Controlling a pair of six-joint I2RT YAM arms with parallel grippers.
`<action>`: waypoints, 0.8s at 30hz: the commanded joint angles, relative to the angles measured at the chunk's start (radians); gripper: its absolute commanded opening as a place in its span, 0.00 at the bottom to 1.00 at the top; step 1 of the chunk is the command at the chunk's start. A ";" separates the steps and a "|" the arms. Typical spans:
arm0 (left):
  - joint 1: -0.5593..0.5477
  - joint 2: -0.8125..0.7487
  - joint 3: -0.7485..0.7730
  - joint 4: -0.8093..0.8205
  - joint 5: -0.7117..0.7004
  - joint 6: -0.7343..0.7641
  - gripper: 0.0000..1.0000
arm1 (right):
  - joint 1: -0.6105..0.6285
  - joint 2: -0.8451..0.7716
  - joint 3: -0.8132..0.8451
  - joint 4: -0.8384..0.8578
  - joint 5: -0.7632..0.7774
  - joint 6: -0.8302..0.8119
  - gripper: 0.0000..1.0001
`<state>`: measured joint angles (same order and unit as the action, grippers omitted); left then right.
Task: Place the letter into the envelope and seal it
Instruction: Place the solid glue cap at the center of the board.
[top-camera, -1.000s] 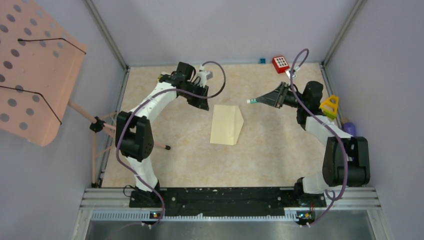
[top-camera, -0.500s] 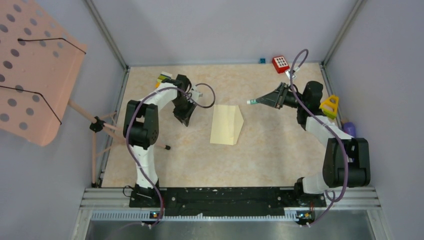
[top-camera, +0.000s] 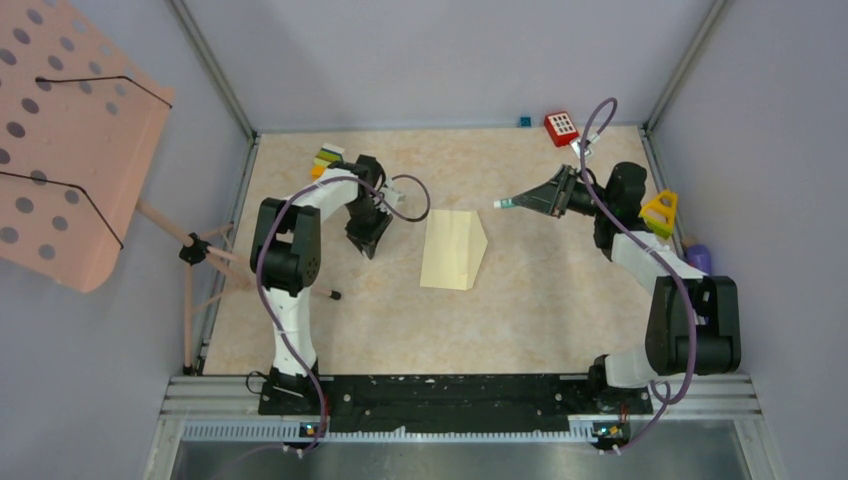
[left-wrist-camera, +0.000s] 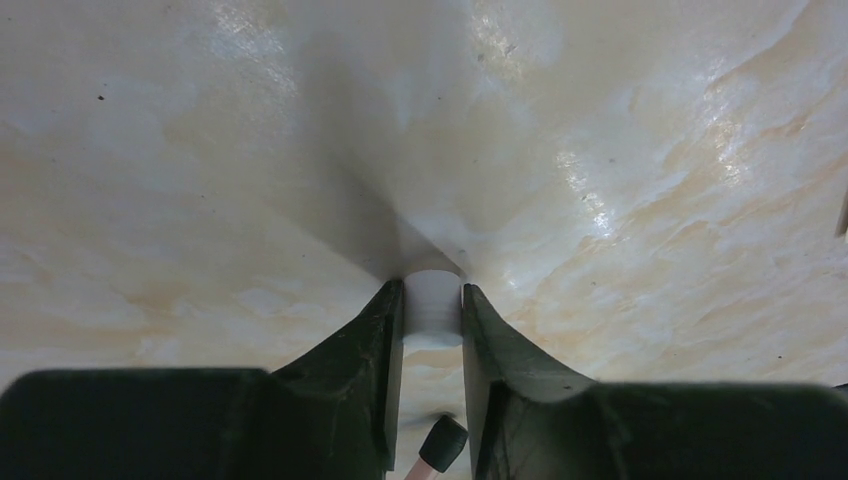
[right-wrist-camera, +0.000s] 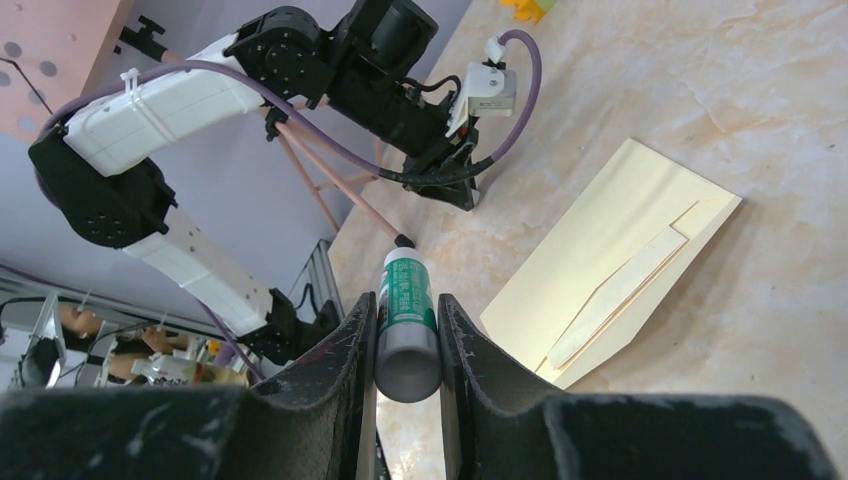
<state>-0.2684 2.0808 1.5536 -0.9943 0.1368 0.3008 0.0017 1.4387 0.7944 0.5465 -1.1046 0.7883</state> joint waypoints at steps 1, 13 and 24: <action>0.003 0.001 -0.032 0.036 -0.023 0.000 0.33 | 0.003 -0.046 0.029 0.055 -0.017 0.005 0.00; 0.004 -0.157 -0.125 0.166 0.024 -0.007 0.71 | 0.002 -0.038 0.029 0.061 -0.020 0.011 0.00; 0.137 -0.568 -0.451 0.611 0.095 -0.091 0.89 | 0.002 -0.038 0.039 0.003 -0.008 -0.041 0.00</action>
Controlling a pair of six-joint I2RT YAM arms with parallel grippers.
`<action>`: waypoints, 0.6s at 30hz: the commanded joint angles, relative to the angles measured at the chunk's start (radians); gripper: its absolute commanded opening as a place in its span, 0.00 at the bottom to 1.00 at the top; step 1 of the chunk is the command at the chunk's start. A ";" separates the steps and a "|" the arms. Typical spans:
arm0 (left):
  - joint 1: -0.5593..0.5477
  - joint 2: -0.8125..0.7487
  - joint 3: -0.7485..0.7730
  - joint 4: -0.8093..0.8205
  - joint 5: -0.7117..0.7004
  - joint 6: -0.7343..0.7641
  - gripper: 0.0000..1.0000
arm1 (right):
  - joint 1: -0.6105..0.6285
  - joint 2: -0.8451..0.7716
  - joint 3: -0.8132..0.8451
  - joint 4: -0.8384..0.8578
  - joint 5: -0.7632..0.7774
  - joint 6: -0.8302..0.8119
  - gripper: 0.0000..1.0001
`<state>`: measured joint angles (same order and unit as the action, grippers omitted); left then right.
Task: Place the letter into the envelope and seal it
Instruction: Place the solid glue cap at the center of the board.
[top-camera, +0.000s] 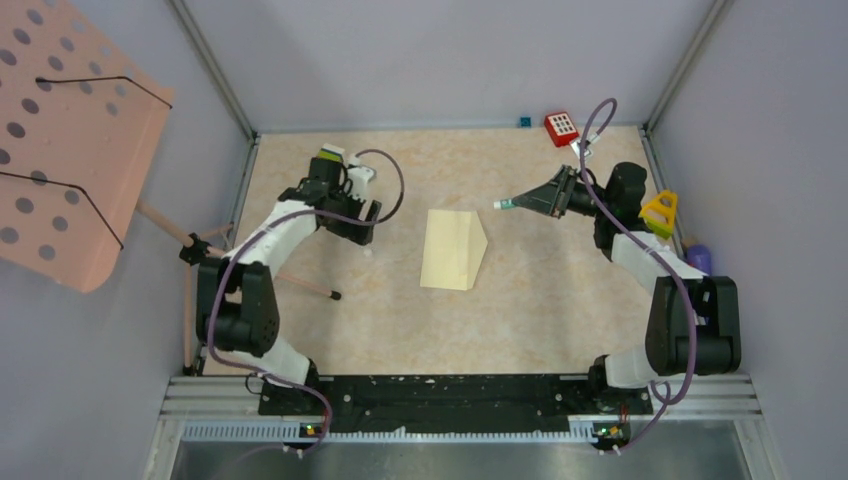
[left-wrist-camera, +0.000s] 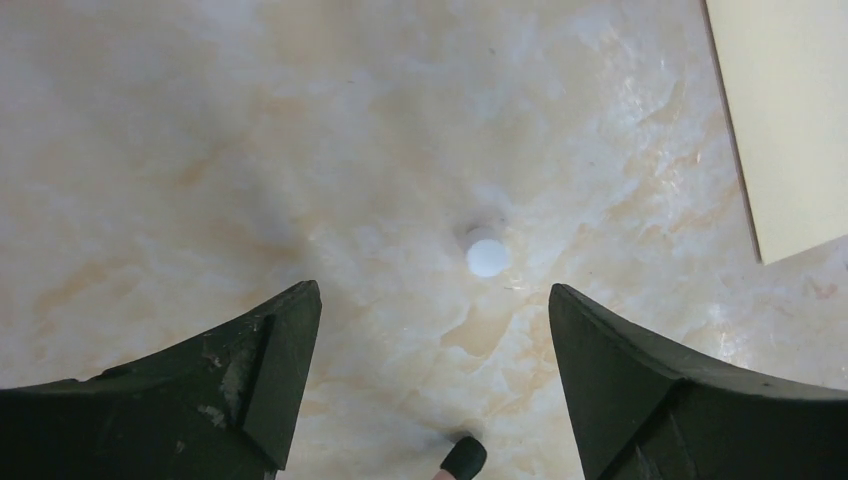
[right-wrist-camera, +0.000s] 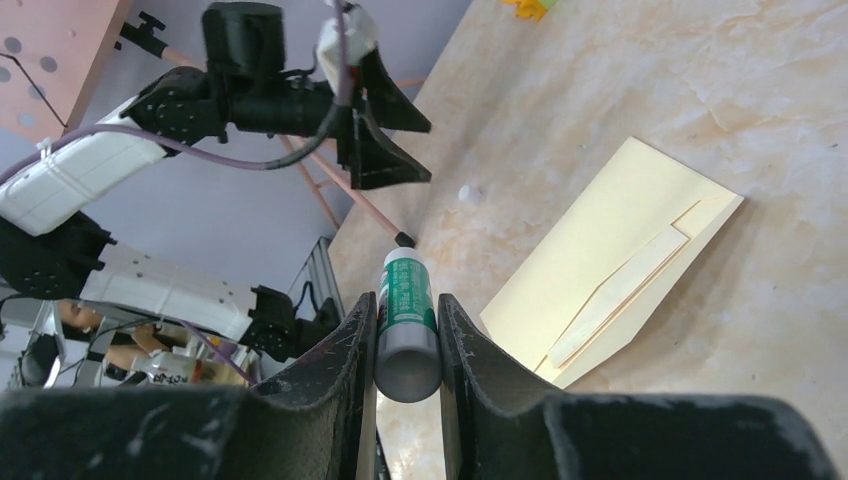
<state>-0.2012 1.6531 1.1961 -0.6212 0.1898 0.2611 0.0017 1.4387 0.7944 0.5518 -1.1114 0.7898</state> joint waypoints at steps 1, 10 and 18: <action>0.097 -0.172 -0.131 0.290 0.056 -0.066 0.91 | 0.002 -0.039 0.041 -0.013 0.002 -0.051 0.00; 0.256 -0.416 -0.552 0.875 -0.014 -0.191 0.99 | 0.002 -0.034 0.041 -0.026 0.008 -0.066 0.00; 0.266 -0.387 -0.733 1.173 0.010 -0.253 0.99 | 0.040 -0.041 0.082 -0.194 0.055 -0.235 0.00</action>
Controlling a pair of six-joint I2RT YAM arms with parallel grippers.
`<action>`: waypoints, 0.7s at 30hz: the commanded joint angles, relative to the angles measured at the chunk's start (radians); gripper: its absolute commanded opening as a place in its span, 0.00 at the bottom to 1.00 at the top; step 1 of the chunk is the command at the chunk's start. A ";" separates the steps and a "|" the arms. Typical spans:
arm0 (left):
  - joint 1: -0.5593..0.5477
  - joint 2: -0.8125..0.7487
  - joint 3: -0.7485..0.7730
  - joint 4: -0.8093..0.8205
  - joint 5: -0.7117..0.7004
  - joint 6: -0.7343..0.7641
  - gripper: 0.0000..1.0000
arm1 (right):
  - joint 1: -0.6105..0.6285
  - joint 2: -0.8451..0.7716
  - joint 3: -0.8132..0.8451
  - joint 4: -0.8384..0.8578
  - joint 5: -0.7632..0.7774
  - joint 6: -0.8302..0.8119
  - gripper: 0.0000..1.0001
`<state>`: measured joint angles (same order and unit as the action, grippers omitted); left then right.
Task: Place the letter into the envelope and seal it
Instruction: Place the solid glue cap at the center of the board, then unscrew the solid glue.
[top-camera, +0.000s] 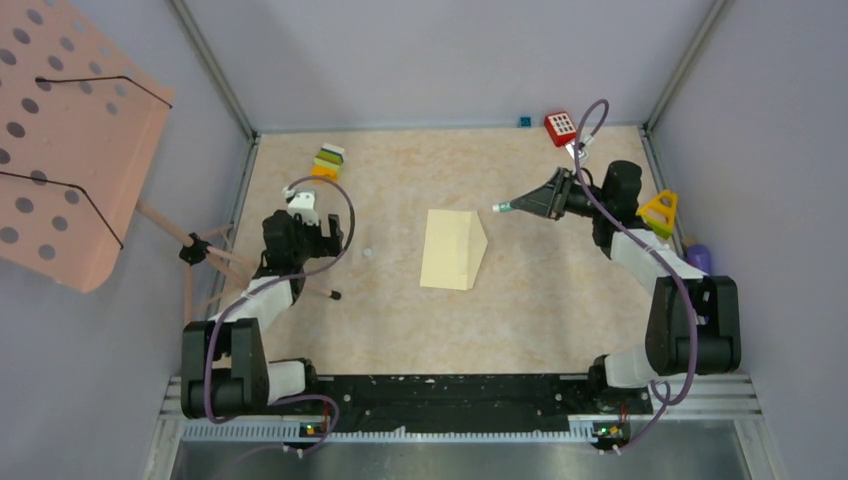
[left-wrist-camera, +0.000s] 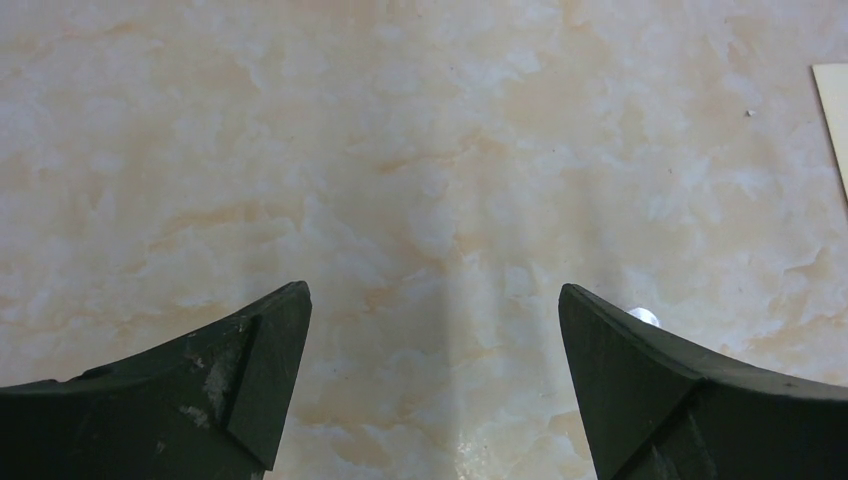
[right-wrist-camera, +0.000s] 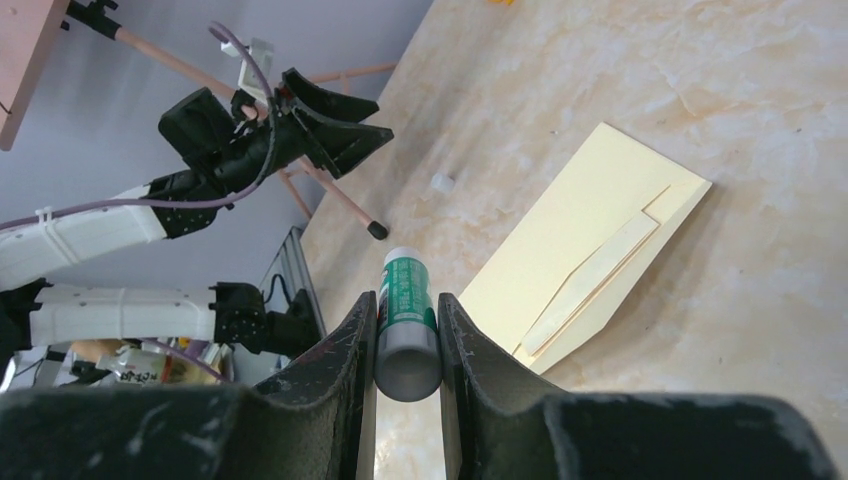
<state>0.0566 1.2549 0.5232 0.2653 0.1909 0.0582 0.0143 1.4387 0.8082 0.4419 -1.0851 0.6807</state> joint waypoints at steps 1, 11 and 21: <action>0.009 0.026 -0.074 0.319 0.006 -0.055 0.99 | 0.030 -0.043 0.070 -0.096 0.034 -0.139 0.00; 0.041 0.080 -0.288 0.750 -0.060 -0.086 0.98 | 0.062 -0.022 0.108 -0.312 0.091 -0.328 0.00; 0.043 0.176 -0.354 1.012 -0.018 -0.067 0.98 | 0.303 0.115 0.250 -0.605 0.406 -0.586 0.00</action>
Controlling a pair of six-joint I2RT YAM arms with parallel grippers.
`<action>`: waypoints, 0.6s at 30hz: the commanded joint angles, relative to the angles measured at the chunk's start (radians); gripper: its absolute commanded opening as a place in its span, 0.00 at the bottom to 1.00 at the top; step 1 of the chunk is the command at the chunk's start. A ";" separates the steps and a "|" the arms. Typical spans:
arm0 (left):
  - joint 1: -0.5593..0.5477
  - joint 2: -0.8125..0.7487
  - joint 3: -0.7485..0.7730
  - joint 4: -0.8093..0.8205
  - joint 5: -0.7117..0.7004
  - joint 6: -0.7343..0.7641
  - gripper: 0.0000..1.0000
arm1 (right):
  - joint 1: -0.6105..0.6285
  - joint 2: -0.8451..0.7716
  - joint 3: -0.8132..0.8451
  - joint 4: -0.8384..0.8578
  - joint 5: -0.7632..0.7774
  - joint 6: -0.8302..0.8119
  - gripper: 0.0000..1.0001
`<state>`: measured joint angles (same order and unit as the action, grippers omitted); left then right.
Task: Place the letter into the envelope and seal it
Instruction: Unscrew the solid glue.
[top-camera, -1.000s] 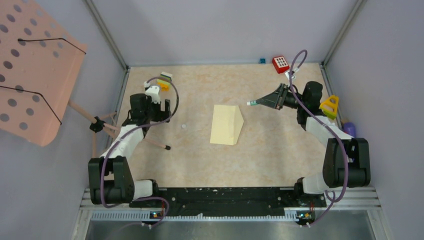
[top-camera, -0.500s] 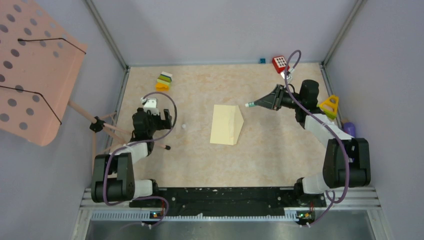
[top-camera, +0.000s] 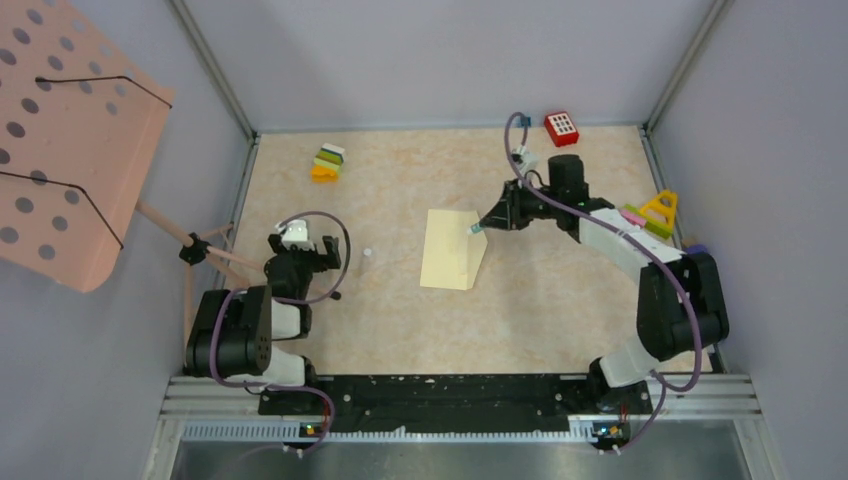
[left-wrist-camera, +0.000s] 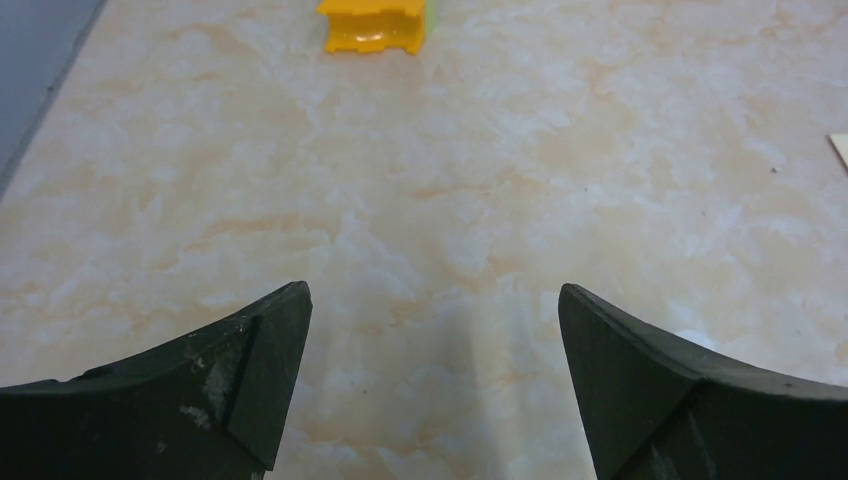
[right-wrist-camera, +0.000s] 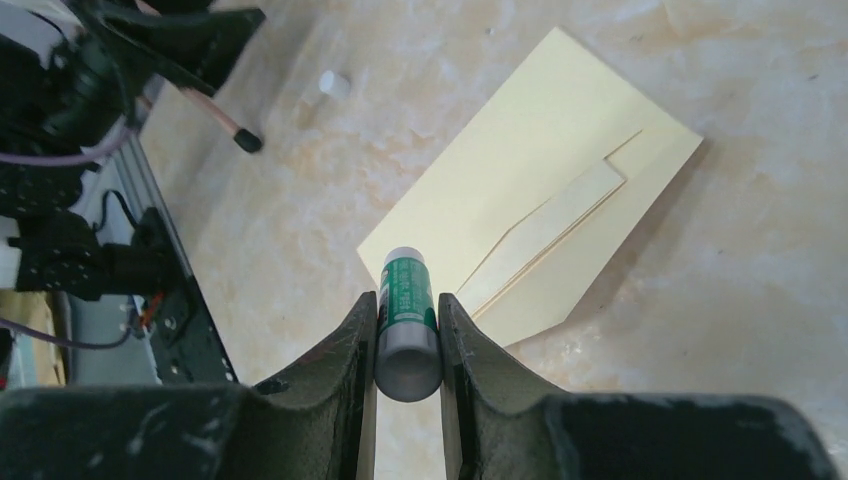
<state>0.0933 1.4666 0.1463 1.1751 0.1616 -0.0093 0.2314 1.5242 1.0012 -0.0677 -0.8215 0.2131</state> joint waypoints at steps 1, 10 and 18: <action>0.006 -0.038 0.022 0.103 0.012 0.000 0.98 | 0.099 0.038 0.058 -0.100 0.154 -0.127 0.00; 0.006 -0.007 0.048 0.081 -0.009 -0.007 0.98 | 0.126 0.056 0.072 -0.111 0.140 -0.146 0.00; 0.006 -0.032 0.168 -0.195 0.014 0.000 0.98 | 0.124 0.017 0.064 -0.112 0.128 -0.169 0.00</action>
<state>0.0940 1.4677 0.2546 1.1011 0.1635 -0.0090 0.3553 1.5955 1.0176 -0.1890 -0.6830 0.0765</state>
